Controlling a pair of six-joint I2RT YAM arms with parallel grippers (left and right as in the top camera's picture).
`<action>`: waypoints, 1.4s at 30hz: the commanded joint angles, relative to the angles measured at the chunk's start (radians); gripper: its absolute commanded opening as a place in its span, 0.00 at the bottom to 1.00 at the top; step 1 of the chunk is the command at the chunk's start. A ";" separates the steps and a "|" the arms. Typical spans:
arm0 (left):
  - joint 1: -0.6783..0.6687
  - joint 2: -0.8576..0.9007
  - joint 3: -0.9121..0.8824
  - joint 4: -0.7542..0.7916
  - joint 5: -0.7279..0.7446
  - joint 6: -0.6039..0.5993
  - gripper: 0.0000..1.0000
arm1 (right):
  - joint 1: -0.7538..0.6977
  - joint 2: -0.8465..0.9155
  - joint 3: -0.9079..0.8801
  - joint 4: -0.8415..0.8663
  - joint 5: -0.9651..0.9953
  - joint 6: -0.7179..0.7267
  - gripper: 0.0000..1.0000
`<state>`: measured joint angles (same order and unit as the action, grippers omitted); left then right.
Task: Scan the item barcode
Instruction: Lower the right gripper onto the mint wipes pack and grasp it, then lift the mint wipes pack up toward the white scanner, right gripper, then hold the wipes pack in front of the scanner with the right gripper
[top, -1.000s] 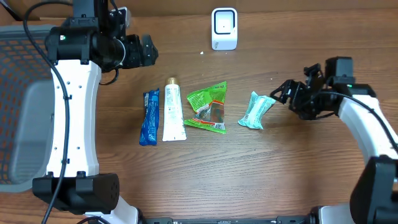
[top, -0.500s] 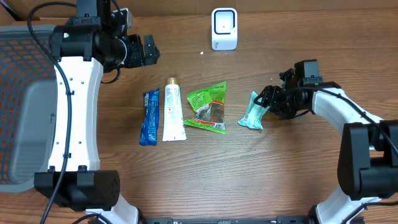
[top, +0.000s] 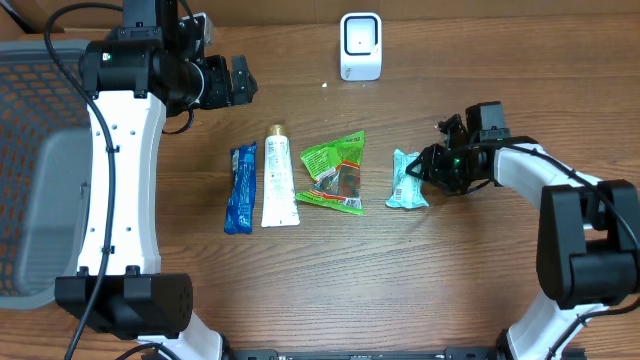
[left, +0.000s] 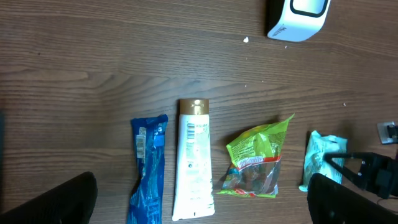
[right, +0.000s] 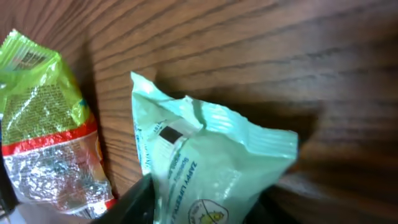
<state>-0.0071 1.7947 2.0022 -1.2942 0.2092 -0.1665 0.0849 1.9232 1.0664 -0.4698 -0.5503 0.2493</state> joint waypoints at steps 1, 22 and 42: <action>-0.006 0.012 -0.005 0.001 0.008 -0.014 1.00 | 0.006 0.066 -0.020 -0.002 0.059 -0.034 0.18; -0.006 0.012 -0.005 0.001 0.008 -0.014 1.00 | 0.151 -0.126 0.472 -0.086 0.668 -0.103 0.04; -0.006 0.012 -0.005 0.001 0.008 -0.014 1.00 | 0.274 0.324 0.472 1.323 0.804 -0.909 0.04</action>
<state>-0.0071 1.7977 1.9995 -1.2938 0.2092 -0.1661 0.3599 2.2017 1.5208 0.7544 0.3012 -0.6060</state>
